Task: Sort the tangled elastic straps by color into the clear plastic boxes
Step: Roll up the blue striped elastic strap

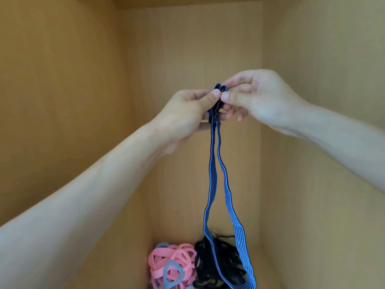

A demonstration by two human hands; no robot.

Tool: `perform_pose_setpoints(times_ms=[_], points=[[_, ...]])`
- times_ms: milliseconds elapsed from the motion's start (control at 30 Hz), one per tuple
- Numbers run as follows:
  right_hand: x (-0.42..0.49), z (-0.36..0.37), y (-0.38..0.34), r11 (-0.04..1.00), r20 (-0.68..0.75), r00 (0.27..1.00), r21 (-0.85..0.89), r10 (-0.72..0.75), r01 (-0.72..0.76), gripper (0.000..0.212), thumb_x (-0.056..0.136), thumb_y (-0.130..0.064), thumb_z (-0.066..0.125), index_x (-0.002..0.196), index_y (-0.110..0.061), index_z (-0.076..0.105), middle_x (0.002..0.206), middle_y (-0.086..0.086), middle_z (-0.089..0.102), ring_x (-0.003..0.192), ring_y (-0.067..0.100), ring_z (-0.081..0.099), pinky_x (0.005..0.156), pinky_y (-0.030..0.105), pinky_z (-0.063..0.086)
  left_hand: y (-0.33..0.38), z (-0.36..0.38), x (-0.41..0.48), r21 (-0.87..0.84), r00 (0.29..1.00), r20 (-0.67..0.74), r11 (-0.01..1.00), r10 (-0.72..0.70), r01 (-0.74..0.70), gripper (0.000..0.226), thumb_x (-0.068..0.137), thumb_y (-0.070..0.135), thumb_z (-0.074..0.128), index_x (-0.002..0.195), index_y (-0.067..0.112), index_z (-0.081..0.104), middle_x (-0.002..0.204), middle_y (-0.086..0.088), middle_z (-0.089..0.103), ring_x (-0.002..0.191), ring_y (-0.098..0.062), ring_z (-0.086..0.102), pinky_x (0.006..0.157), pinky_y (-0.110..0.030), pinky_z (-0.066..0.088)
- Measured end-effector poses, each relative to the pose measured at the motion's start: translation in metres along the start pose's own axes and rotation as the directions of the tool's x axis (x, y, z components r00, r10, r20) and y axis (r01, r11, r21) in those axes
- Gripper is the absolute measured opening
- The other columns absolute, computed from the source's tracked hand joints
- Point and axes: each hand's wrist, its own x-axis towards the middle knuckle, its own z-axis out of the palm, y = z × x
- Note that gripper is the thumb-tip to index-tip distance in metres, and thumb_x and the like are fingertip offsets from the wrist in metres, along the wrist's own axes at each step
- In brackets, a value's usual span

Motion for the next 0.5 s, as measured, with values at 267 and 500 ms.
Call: perform_pose_setpoints(times_ms=[267, 500], points=[[-0.002, 0.006, 0.007, 0.929, -0.041, 0.968, -0.295, -0.247, 0.224, 0.021, 0.086, -0.019, 0.080, 0.104, -0.016, 0.070, 0.098, -0.001, 0.061, 0.061, 0.023, 0.062, 0.058, 0.025, 0.058, 0.005, 0.015, -0.009, -0.312, 0.979, 0.154, 0.933, -0.135, 0.177, 0.037, 0.097, 0.010, 0.026, 0.114, 0.002, 0.058, 0.090, -0.013, 0.069, 0.081, -0.024, 0.055, 0.069, -0.034, 0.050], [-0.002, 0.000, 0.007, 0.899, -0.097, 0.952, -0.368, -0.289, 0.236, 0.013, 0.089, -0.023, 0.075, 0.093, -0.022, 0.064, 0.084, -0.004, 0.072, 0.065, 0.017, 0.069, 0.057, 0.017, 0.044, -0.001, 0.018, -0.005, -0.213, 0.979, 0.080, 0.956, -0.186, 0.199, 0.032, 0.095, -0.008, 0.035, 0.120, -0.006, 0.055, 0.108, -0.027, 0.065, 0.095, -0.042, 0.070, 0.092, -0.047, 0.057]])
